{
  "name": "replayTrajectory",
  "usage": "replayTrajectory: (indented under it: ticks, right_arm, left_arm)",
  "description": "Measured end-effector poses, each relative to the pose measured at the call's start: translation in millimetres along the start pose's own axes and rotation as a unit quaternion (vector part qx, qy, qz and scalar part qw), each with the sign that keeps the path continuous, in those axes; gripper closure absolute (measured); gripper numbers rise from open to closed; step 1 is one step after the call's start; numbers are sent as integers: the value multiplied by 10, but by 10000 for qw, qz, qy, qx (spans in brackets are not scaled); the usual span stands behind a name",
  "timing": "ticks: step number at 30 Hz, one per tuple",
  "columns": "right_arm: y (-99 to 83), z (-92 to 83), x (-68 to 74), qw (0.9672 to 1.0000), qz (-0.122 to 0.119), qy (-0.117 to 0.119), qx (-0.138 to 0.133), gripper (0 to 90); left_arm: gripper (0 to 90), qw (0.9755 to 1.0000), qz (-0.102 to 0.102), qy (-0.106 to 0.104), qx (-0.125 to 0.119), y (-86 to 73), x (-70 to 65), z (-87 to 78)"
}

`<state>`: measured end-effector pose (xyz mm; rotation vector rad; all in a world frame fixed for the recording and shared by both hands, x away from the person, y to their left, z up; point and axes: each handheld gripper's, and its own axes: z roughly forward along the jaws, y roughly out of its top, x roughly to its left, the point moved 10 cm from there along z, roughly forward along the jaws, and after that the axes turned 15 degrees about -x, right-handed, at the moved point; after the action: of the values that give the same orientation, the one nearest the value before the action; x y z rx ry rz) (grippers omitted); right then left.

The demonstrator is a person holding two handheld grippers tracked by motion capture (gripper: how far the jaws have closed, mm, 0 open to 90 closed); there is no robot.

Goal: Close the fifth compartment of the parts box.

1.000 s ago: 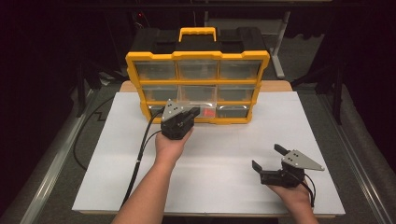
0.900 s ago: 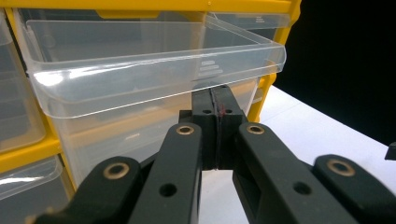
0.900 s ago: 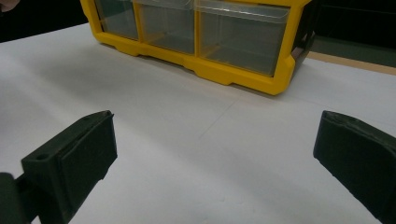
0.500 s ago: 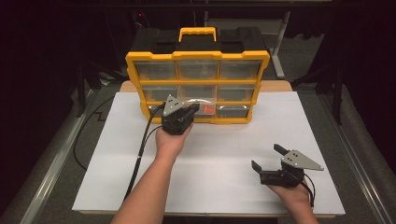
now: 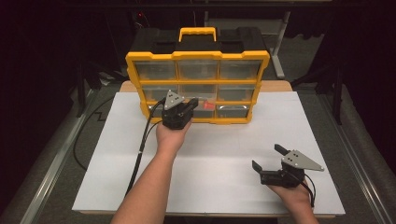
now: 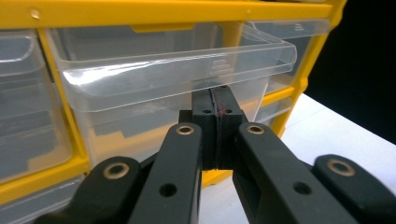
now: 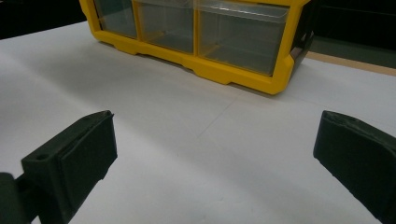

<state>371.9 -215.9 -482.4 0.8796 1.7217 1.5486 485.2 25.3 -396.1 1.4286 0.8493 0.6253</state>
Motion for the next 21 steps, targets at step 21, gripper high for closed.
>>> replayTrajectory:
  ticks: [21]
  right_arm:
    - [-6,-20,-10,10000,-36,-55,15,0]
  left_arm:
    - [899,9996,-51,249,74,-18,197,207]
